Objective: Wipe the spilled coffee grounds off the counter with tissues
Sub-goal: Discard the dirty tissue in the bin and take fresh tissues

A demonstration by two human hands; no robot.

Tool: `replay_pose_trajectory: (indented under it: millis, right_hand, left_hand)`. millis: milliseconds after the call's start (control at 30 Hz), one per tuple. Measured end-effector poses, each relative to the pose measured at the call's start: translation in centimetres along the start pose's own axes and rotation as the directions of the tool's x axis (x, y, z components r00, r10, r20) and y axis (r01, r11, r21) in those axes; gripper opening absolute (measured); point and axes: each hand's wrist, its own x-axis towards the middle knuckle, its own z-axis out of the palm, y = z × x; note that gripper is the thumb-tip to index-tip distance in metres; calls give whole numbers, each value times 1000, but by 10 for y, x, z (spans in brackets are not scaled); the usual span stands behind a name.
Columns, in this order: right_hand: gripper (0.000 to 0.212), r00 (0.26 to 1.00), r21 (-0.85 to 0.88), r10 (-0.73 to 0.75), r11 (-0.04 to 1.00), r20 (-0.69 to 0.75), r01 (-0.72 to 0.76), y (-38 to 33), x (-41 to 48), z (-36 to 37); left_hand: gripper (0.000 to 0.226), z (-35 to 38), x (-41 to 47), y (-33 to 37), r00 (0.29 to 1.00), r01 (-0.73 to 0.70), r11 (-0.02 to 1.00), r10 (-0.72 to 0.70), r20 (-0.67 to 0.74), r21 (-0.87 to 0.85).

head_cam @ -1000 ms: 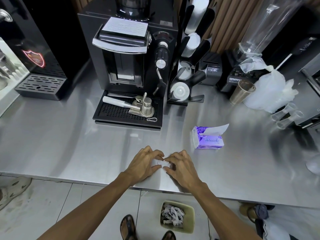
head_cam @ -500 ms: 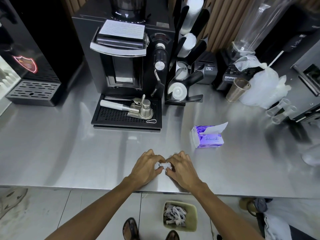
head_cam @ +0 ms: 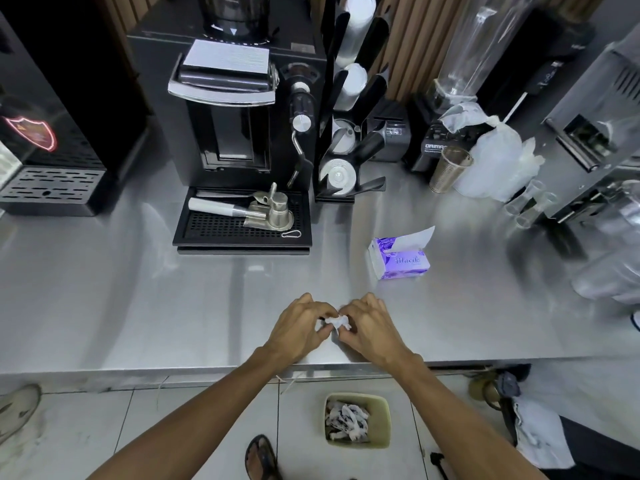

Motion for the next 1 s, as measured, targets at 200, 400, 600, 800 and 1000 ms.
replay_pose_trajectory:
  millis: [200,400,600,800,1000]
  right_hand:
    - [35,1000,2,-16,1000,-5,16,15,-36,-11]
    - [30,997,24,-76,997,0,76,41,-90,-16]
    - [23,991,50,-130,990,24,129,70,-145,-17]
    - [28,991,33,-100,995,88,98,98,-176,-5]
    - [32,986,43,-33,999,163,26,122,-193,41]
  left_hand:
    - [20,25,-16,28,999,-38,999,38,-19,38]
    - [18,67,-44,72,999,23,997,-20,-47,73]
    - [20,118,-71,102,995,98,990,-97,-12,101]
    - [25,162,-82,120,988,153,982,-153,-9,109]
    - [25,211,-86,98,972,220,968,-228,64,121]
